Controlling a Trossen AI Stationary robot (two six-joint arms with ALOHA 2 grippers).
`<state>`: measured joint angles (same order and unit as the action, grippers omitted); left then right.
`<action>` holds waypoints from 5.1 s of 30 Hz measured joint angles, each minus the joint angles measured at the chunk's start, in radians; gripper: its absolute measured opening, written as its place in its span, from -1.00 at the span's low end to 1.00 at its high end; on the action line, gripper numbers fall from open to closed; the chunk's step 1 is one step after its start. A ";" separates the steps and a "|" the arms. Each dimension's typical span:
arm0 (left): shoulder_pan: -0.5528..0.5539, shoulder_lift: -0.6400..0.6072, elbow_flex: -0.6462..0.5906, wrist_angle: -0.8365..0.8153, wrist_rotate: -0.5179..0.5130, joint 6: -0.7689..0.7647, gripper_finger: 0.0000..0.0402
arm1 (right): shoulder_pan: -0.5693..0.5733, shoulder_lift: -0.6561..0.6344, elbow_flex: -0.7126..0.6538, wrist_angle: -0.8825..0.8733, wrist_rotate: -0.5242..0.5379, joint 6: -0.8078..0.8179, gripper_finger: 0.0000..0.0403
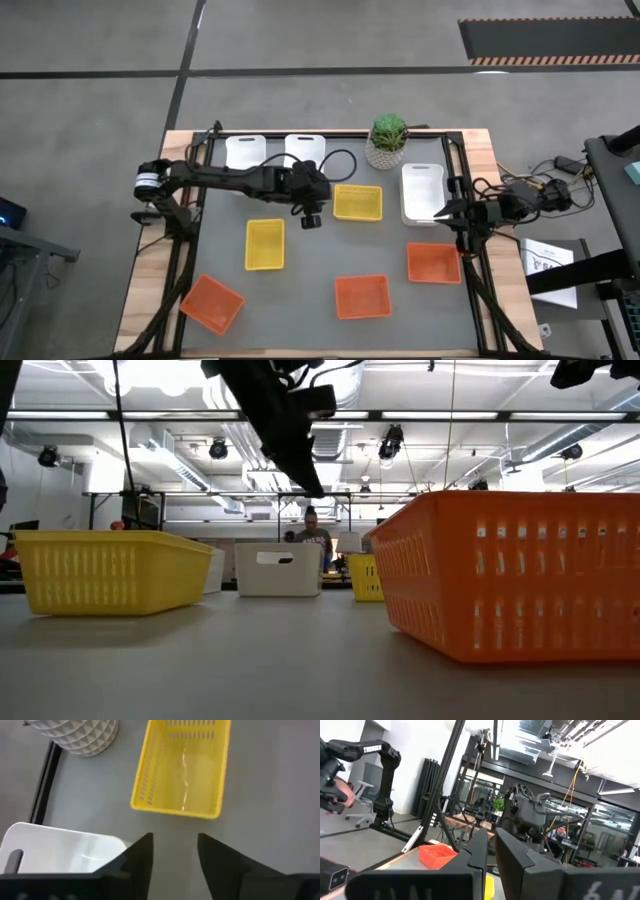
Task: Stack baskets by color
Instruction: Stack the middle white bin on top of the left white bin, then stack the middle orange bin on top of the right orange bin
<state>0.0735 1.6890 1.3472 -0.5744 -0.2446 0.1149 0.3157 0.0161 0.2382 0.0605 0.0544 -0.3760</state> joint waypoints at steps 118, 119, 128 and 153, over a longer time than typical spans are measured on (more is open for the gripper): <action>0.403 -0.446 -0.344 -0.376 0.131 0.289 -1.00 | 0.000 0.011 0.000 0.019 0.009 0.002 -0.87; 0.403 -0.446 -0.344 -0.376 0.131 0.289 -1.00 | 0.000 0.011 0.000 0.019 0.009 0.002 -0.87; 0.404 -0.446 -0.344 -0.376 0.106 0.284 -0.74 | 0.000 0.011 0.000 0.019 0.009 0.003 -0.87; 0.402 -0.494 -0.329 -0.348 0.107 0.141 -0.60 | 0.000 0.011 0.000 0.018 0.009 0.009 -0.87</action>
<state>0.4755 1.1952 1.0181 -0.9222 -0.1372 0.2557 0.3154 0.0269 0.2381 0.0780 0.0632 -0.3668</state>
